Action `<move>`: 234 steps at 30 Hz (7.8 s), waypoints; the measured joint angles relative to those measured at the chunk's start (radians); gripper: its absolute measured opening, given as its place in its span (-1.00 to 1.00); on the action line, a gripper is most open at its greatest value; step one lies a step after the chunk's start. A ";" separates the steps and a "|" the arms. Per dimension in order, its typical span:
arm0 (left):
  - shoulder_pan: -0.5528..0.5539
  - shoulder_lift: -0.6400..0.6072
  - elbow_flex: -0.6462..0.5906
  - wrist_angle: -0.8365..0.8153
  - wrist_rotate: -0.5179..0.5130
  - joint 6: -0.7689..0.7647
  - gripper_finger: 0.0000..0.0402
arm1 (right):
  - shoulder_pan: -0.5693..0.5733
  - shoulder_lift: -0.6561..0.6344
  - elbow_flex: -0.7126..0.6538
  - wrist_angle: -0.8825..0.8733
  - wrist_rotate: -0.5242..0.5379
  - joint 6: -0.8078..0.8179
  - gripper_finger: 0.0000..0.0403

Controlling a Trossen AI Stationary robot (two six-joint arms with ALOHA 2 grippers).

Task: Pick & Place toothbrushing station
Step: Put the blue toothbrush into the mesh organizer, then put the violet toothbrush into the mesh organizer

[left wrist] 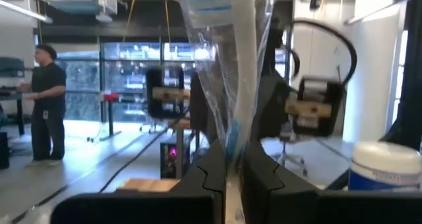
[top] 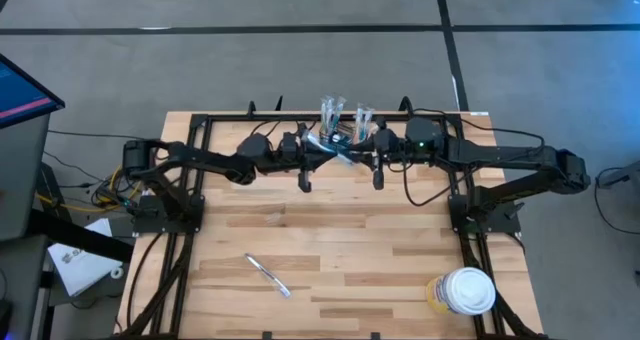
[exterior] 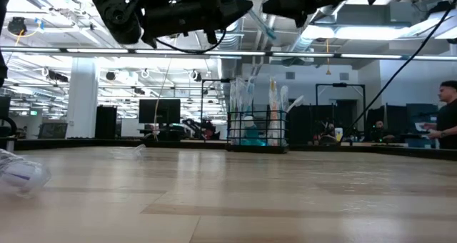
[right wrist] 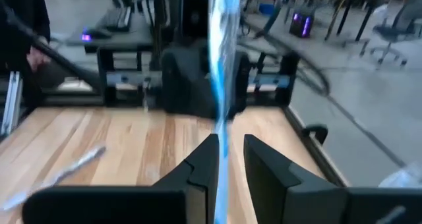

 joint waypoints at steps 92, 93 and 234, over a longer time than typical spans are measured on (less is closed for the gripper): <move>-0.012 -0.082 0.000 -0.325 -0.020 0.066 -0.90 | -0.010 0.240 0.178 0.074 -0.173 -0.019 -0.98; -0.012 -0.082 0.000 -0.326 -0.021 0.066 -0.88 | -0.010 0.240 0.178 0.074 -0.173 -0.024 -0.98; 0.001 -0.127 0.000 -0.351 -0.023 0.056 -0.67 | -0.454 0.695 -0.513 1.477 -0.151 0.291 -0.05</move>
